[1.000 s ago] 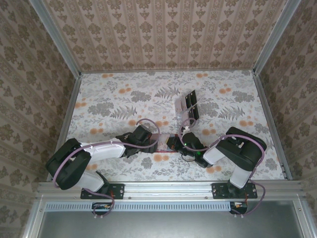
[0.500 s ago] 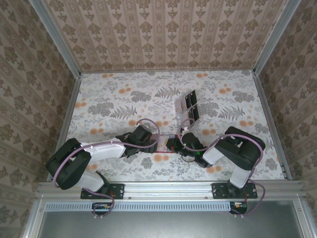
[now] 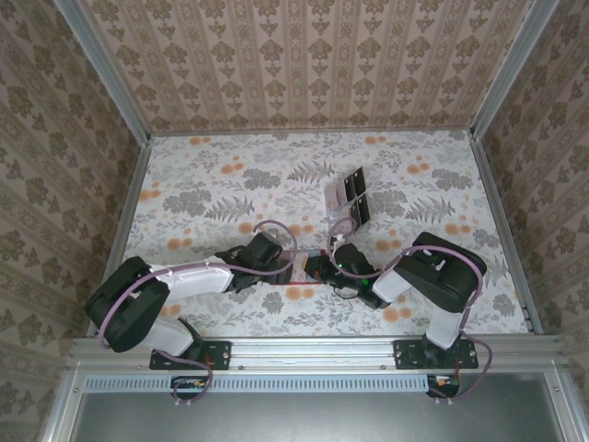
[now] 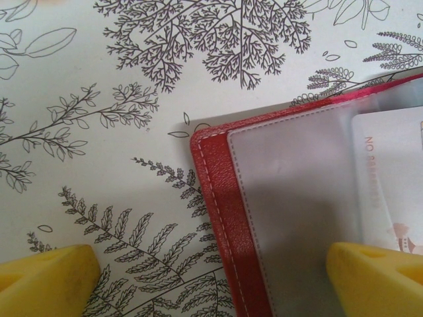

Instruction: Put the credit cards into the card holder

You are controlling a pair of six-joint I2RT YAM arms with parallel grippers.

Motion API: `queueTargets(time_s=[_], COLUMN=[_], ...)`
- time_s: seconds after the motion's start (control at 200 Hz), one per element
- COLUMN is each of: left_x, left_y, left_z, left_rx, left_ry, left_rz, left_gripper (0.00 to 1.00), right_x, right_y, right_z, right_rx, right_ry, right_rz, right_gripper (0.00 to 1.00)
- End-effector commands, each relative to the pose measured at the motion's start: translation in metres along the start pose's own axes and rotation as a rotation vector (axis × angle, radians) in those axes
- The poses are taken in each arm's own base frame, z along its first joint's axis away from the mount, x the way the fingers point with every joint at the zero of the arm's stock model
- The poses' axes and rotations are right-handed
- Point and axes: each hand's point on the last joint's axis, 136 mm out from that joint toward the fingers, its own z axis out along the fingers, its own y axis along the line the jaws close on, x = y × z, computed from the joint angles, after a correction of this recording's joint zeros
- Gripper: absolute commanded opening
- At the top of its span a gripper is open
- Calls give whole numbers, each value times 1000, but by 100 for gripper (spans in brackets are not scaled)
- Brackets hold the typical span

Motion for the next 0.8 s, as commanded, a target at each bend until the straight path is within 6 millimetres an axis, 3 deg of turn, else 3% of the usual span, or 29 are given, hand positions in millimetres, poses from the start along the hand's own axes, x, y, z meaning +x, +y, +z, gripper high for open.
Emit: queueTargets(time_s=[0.0,0.295,0.535,0.795], left_x=[38,26,6,6], left_y=[26,24,43,59], left_z=[8,0,-14,-12], left_rx=[-101,-87,-112,-136], left_ry=[130,100,60,66], left_rz=[-5,-18,-87,-131], left_gripper=[100,100,100,100], right_x=[13,12,7,1], right_y=[-24,-23,-15,-9], right_z=[4,7,6,3], right_rx=[85,102,110,135], right_ry=[66,77,82,80], right_rz=[9,3,-18,-45], right_gripper=[0,0,22,43])
